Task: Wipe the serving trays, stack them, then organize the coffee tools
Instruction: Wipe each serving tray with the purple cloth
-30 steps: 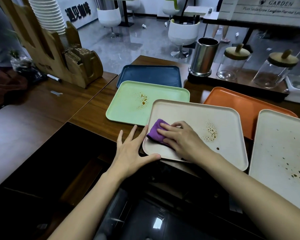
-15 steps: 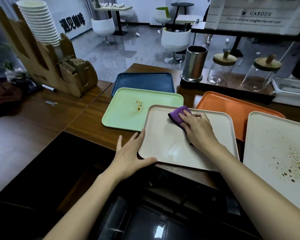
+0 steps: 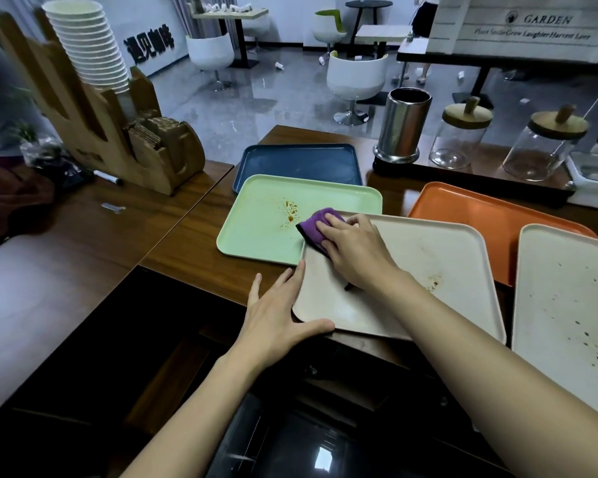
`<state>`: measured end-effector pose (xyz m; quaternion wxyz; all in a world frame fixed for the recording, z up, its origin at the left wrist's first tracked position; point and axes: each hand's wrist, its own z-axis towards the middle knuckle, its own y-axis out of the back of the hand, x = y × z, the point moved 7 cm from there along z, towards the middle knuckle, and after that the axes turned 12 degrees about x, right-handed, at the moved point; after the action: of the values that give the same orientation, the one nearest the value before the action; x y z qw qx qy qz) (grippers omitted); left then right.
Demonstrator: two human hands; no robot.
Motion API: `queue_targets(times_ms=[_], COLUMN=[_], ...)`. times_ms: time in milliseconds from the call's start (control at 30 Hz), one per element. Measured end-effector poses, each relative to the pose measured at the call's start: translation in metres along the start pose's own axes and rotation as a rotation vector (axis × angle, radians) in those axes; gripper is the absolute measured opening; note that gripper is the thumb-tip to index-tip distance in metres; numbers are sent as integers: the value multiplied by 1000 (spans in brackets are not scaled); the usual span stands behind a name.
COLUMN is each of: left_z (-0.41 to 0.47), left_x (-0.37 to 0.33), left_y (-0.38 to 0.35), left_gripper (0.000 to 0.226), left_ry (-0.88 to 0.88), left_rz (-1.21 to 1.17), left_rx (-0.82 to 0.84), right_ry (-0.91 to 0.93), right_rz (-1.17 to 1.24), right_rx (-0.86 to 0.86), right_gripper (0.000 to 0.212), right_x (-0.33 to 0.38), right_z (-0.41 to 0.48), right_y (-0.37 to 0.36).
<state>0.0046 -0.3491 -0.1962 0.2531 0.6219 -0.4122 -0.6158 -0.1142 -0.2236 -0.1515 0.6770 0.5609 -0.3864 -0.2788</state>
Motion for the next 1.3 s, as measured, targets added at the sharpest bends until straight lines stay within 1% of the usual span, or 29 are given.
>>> queue_targets(times_ms=[167,300,467,567,667,733,933,1067,1300], left_z=[1,1,-1,-2,-1,1,3,3,3], left_x=[4,4,0,0,0,2,3,4,5], left_y=[-2,-3,0,0,-2,-4,-5,-5,-6], left_gripper=[120,117,105,99,100,101,106,108,100], left_ry=[-11,-22,-7,5,-1,1,8,10,-1], left_rz=[25,51,-10,25,103,122,125,115,128], left_rx=[0,-5,-40,-72,-85,-79,-60,-50,-23], right_ry=[73,105,62,40,48,44,18,-30,-98], right_rz=[4,26,-5,28,48,22,-108,-154,-193], right_rx=[25,30,-9,-32,-56,-69,-149,-193,-215], right_gripper=[36,36,39,39,38,37,32,29,25], right_x=[10,8,8,6,6,5,7,2,-23], right_z=[15,14,11,11,10,9,18,26,15], right_y=[-1,0,-12,-10,-8,-11,-13,-14,-1])
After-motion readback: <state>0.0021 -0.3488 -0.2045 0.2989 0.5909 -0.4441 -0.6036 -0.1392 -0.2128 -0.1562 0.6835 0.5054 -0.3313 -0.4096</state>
